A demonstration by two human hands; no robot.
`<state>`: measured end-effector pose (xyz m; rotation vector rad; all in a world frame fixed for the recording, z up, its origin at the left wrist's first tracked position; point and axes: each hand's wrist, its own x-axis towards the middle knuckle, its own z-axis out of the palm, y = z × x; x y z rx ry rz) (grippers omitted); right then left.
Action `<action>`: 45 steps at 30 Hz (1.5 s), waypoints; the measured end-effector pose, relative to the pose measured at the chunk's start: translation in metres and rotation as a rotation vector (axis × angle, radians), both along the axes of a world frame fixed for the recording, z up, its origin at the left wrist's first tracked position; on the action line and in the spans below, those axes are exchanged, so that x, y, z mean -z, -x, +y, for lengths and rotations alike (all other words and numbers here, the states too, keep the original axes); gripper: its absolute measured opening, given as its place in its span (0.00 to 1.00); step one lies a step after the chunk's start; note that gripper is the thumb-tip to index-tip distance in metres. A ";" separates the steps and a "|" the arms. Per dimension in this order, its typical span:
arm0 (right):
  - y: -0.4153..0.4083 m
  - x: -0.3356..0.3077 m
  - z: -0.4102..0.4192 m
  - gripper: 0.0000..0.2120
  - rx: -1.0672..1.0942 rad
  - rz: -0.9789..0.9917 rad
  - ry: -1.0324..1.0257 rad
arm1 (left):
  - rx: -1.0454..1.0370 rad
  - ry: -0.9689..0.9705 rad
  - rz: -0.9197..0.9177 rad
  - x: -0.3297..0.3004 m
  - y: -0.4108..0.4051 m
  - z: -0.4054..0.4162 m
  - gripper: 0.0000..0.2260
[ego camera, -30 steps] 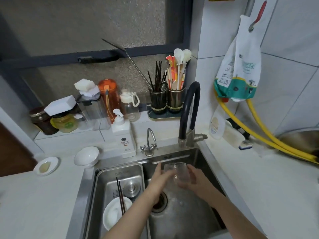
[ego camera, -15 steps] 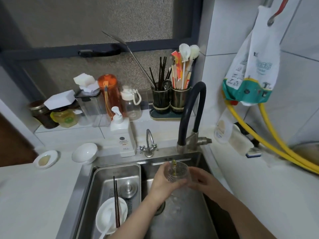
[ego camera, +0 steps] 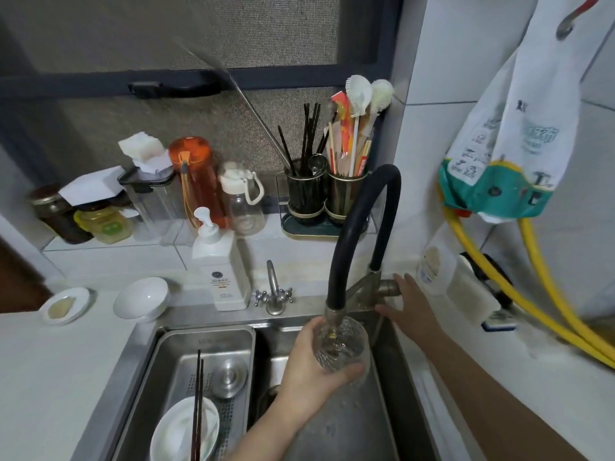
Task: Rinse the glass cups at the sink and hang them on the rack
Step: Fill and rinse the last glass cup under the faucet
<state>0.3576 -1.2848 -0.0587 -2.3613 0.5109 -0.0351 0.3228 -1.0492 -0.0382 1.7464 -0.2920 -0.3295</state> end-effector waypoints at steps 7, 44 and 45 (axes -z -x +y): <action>-0.018 0.025 -0.030 0.21 0.104 -0.041 -0.043 | -0.024 0.006 -0.010 0.003 -0.009 -0.001 0.41; 0.008 0.014 -0.011 0.19 0.276 -0.138 -0.439 | -0.014 -0.040 0.057 0.000 -0.007 0.004 0.44; 0.014 0.013 -0.004 0.22 0.295 -0.147 -0.482 | -0.017 -0.043 0.060 0.000 -0.007 0.004 0.44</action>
